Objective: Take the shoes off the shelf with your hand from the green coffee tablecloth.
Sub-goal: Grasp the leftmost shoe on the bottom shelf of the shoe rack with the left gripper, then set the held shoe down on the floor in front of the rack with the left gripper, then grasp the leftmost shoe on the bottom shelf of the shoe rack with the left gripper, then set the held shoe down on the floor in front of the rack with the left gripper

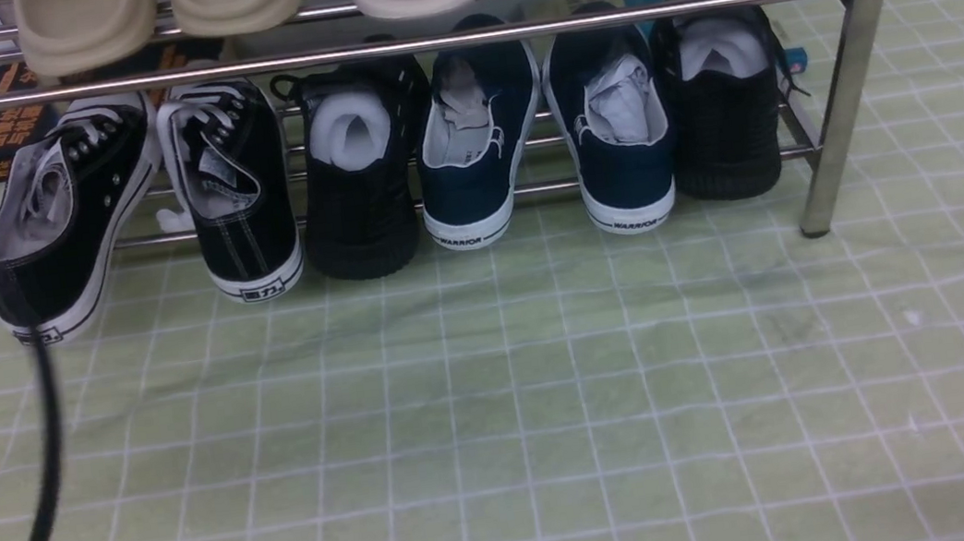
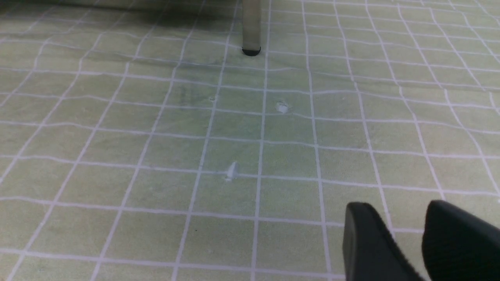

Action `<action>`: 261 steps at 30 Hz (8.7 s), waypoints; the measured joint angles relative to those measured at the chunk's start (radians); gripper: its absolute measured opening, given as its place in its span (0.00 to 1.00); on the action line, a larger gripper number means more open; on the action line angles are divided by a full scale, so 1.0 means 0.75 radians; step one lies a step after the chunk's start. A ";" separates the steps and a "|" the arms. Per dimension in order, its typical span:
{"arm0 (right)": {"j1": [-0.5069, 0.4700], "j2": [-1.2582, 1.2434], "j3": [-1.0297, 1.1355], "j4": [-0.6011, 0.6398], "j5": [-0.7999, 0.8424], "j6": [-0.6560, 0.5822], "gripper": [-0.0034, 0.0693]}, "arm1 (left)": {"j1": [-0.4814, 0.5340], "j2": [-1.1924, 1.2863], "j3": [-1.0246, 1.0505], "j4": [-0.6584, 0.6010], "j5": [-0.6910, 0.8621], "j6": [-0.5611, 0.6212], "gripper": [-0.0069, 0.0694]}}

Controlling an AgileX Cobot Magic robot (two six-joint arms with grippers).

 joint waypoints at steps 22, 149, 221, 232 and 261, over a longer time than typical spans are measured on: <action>0.000 0.000 0.000 0.000 0.000 0.000 0.37 | 0.231 1.109 -0.577 -0.347 -0.090 0.540 0.12; 0.000 0.000 0.000 0.000 0.000 0.000 0.37 | -0.673 0.541 -0.443 0.431 0.123 -0.416 0.10; 0.000 0.000 0.000 0.000 0.000 0.000 0.37 | -0.108 0.592 -0.335 -0.689 0.120 0.399 0.10; 0.000 0.000 0.000 0.000 0.000 0.000 0.37 | -0.763 0.605 -0.010 -0.755 -0.572 0.245 0.10; 0.000 0.000 0.000 0.000 0.000 0.000 0.37 | -1.005 0.944 -0.002 0.254 -0.801 -1.072 0.11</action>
